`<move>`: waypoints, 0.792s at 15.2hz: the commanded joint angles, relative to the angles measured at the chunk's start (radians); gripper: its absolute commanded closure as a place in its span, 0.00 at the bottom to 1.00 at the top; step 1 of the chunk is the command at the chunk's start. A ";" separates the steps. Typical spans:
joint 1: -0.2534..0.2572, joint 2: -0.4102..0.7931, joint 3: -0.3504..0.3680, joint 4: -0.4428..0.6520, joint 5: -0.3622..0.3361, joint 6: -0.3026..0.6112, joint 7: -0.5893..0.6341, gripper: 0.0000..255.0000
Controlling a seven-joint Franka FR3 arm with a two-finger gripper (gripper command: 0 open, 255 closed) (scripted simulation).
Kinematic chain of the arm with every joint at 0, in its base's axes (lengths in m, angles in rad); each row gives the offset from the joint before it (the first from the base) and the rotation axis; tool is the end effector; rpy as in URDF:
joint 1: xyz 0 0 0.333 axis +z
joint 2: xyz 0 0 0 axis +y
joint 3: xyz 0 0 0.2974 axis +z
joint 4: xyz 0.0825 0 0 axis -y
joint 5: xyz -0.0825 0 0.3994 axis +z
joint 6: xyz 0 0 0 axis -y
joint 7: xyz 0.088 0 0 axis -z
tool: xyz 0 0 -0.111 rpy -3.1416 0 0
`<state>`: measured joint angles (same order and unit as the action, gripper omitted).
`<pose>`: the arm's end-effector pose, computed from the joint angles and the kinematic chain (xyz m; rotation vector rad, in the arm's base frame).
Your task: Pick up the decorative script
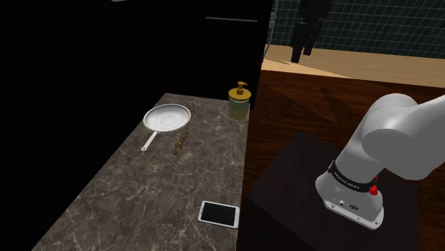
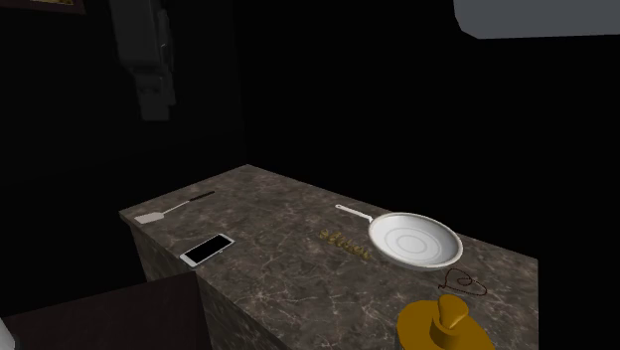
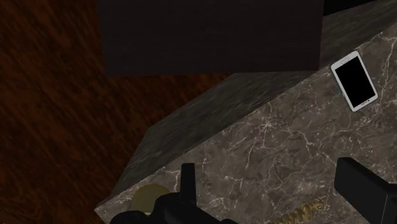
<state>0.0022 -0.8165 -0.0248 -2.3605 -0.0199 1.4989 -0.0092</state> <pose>0.3196 -0.0114 0.5750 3.1395 -0.0097 -0.0711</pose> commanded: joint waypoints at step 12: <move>-0.004 0.218 0.177 -0.107 0.126 0.334 0.320 0.00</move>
<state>-0.0003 -0.6204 0.1383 -2.4634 0.0979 1.8040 0.2812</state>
